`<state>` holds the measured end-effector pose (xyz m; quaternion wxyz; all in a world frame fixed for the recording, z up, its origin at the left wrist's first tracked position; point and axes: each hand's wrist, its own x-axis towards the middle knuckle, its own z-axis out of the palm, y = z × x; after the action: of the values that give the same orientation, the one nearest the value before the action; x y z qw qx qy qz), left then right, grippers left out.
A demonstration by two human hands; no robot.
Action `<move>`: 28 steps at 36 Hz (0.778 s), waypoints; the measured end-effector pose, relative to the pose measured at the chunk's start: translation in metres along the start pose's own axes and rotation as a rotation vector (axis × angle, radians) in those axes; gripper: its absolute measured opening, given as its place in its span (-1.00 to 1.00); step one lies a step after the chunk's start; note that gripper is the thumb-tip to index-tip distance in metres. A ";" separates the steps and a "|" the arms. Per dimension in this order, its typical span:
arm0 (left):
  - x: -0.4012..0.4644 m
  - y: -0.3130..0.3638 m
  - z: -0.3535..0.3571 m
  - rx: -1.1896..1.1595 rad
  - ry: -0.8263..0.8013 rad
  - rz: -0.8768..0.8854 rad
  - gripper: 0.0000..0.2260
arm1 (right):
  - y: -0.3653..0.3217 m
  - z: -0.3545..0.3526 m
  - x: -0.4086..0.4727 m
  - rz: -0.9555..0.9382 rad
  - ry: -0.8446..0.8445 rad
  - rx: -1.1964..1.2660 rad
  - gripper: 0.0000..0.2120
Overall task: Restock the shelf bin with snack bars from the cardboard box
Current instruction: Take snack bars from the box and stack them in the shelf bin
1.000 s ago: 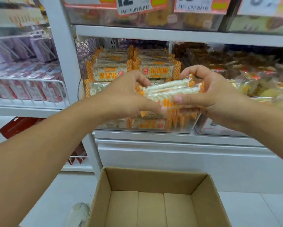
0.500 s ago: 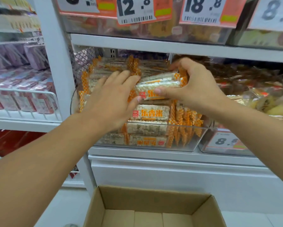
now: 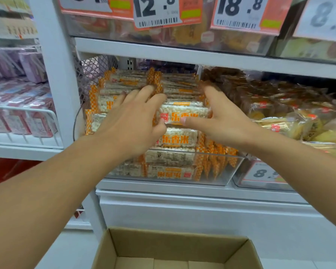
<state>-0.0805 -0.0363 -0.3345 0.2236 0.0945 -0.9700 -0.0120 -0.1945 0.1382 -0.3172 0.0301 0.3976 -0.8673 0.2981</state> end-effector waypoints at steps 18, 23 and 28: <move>-0.001 -0.002 0.006 0.000 0.007 0.027 -0.50 | -0.002 -0.006 0.003 0.110 -0.042 0.257 -0.18; -0.005 -0.001 0.002 -0.041 0.018 0.030 -0.43 | 0.000 -0.007 -0.007 -0.030 -0.067 -0.018 -0.07; -0.007 0.000 0.000 -0.058 0.028 0.029 -0.41 | 0.003 -0.002 -0.011 -0.167 -0.016 -0.179 -0.21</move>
<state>-0.0745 -0.0355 -0.3380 0.2400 0.0740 -0.9673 -0.0355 -0.1898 0.1479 -0.3207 0.0832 0.4668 -0.8544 0.2125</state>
